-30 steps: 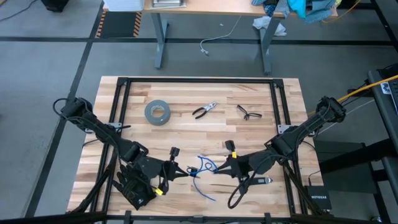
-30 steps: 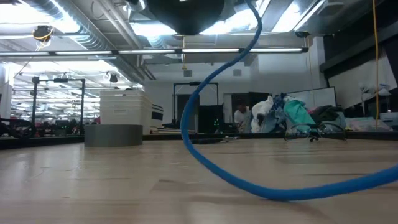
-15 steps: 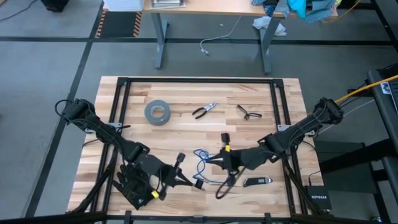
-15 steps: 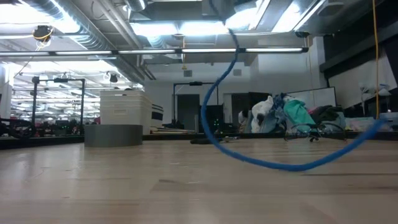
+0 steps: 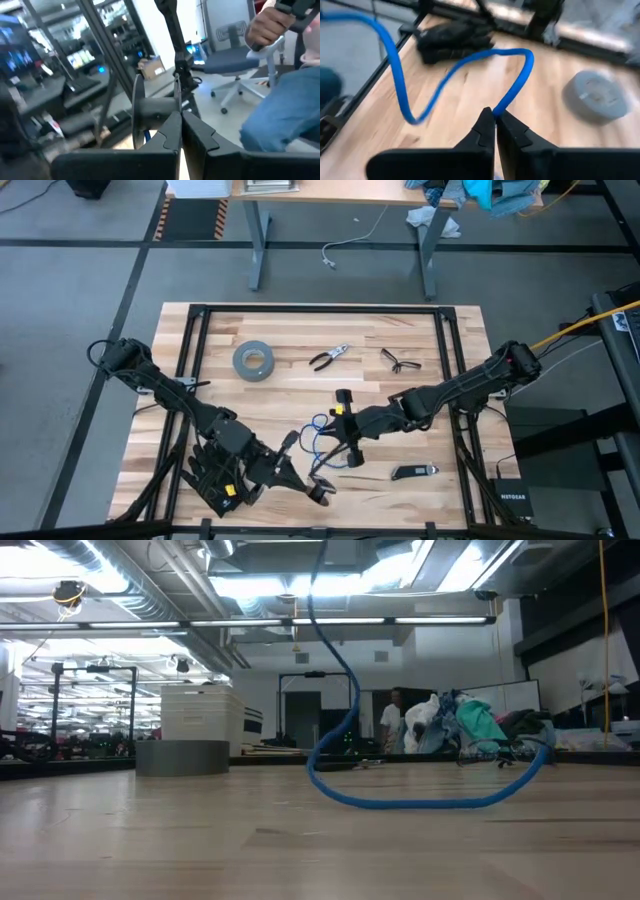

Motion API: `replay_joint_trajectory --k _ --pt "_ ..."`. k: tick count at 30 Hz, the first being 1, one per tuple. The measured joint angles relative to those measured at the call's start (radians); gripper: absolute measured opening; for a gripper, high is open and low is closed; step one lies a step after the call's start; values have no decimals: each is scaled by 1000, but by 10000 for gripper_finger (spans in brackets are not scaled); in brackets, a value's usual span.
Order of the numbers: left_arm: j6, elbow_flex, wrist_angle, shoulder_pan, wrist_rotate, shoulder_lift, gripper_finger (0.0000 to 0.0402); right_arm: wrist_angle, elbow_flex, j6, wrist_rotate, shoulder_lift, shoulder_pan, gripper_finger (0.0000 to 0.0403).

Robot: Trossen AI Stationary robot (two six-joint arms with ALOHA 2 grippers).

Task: Coil cords
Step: Uncoil the blue wire cable from the black spool

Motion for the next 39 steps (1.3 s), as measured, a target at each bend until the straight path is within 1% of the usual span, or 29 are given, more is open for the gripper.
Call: replay_joint_trajectory --k 2,4,7,12,15,18,20,23,27,32,36,39 --pt "21 0 -24 4 0 -20 0 -37 0 23 -66 5 -9 14" --pt "31 0 -57 9 -12 -44 0 -87 0 62 -101 5 -6 29" --pt "55 0 -196 6 -54 -97 0 -151 0 87 -108 -1 -4 58" --pt "53 0 -438 -15 -160 -156 0 -257 0 107 -106 -43 -5 110" --pt "52 0 -526 -28 -217 -172 0 -299 0 109 -104 -48 -5 134" --pt "52 0 -575 -28 -275 -172 0 -314 0 109 -96 -48 -5 149" --pt "64 0 -614 -28 -316 -172 0 -298 -7 98 -57 -41 -5 155" --pt "82 0 -697 -27 -396 -172 0 -270 -50 39 17 -34 -5 156" --pt "27 0 -807 -24 -420 -172 0 -145 -125 -46 96 -32 -6 156" --pt "-9 0 -829 -27 -440 -166 0 41 -192 -138 121 -32 -12 156" --pt "-6 0 -827 -28 -472 -166 0 94 -213 -172 120 -32 -12 156" --pt "6 0 -828 -28 -478 -166 0 133 -217 -177 120 -32 -12 156"
